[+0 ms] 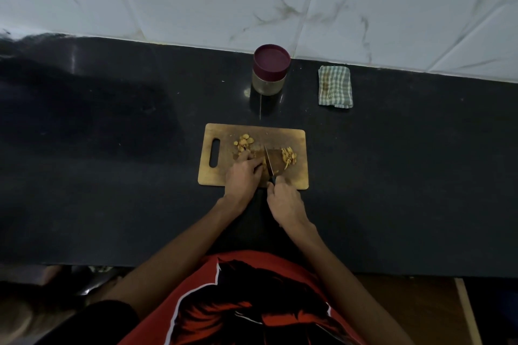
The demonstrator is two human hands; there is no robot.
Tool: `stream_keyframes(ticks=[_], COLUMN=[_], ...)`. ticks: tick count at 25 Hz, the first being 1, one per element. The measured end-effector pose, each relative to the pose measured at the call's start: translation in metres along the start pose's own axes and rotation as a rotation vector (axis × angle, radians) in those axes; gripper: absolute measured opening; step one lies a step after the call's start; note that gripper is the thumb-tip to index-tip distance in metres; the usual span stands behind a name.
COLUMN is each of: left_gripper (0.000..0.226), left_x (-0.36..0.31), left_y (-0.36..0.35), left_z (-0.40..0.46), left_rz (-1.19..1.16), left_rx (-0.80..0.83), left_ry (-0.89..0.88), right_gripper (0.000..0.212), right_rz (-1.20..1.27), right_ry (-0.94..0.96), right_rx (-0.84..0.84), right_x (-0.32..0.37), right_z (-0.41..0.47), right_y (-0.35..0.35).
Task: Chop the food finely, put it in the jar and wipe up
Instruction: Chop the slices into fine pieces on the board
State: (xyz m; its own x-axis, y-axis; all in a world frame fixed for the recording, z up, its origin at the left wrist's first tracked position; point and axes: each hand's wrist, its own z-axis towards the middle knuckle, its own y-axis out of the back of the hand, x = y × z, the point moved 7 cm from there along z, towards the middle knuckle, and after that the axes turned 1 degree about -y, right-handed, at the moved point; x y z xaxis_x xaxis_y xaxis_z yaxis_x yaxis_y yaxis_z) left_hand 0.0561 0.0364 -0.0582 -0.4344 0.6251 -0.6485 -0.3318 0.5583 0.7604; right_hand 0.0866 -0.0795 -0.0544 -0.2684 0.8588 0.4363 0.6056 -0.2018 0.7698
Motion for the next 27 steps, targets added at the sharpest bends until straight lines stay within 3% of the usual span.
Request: stream_keyframes(ticks=[18, 27], left_gripper=[0.021, 0.020], left_x=[0.002, 0.000], left_y=[-0.001, 0.000], left_z=[0.002, 0.001], left_rz=[-0.006, 0.010], left_rx=[0.001, -0.006], left_ry=[0.004, 0.022], right_gripper=[0.023, 0.025], right_rz=[-0.102, 0.048], right_ry=[-0.052, -0.124], right_rx=[0.044, -0.068], right_x=[-0.006, -0.018], right_z=[-0.011, -0.005], right_y=[-0.010, 0.010])
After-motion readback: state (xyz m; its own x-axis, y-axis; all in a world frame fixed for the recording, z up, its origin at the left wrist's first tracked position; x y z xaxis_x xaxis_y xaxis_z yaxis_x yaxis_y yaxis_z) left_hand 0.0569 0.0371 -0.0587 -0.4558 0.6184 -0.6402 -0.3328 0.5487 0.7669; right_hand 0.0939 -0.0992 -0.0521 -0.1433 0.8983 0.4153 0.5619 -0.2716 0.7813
